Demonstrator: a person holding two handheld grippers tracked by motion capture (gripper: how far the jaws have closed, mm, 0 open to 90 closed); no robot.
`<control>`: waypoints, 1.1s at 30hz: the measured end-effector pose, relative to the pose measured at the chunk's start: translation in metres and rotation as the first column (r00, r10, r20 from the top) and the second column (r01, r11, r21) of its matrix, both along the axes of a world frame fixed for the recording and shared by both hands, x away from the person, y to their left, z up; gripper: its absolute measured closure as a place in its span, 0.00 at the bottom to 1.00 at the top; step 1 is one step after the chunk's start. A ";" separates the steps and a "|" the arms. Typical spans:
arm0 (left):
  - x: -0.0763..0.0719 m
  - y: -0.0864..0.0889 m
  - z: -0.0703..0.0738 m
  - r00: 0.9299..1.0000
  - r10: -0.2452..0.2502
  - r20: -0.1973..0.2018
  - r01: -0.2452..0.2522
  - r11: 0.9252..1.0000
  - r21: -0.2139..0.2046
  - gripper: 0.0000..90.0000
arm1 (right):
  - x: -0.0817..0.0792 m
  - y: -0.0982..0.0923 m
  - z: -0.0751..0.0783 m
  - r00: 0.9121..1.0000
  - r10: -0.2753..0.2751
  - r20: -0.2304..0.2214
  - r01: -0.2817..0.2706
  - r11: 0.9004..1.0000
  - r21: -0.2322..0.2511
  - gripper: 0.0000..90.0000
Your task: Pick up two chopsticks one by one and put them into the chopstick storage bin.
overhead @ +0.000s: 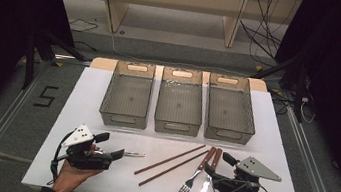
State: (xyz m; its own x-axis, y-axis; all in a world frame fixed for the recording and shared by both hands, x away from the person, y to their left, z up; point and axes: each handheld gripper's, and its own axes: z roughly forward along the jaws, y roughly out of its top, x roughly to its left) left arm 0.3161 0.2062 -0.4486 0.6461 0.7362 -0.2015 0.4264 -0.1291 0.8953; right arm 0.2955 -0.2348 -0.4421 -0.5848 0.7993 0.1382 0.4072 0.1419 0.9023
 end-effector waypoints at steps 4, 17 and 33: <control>0.000 0.000 0.000 1.000 0.000 0.000 0.000 1.000 0.002 0.18 | 0.000 0.000 0.000 1.000 -0.001 0.002 0.001 1.000 0.002 0.28; 0.012 0.001 0.011 0.998 -0.014 -0.060 0.024 0.984 0.177 0.18 | 0.000 0.000 0.000 1.000 0.010 -0.001 -0.010 1.000 0.002 0.29; 0.049 -0.007 0.027 0.959 -0.101 -0.263 0.213 0.870 0.445 0.21 | 0.001 0.002 -0.001 1.000 0.024 -0.007 -0.025 1.000 -0.013 0.29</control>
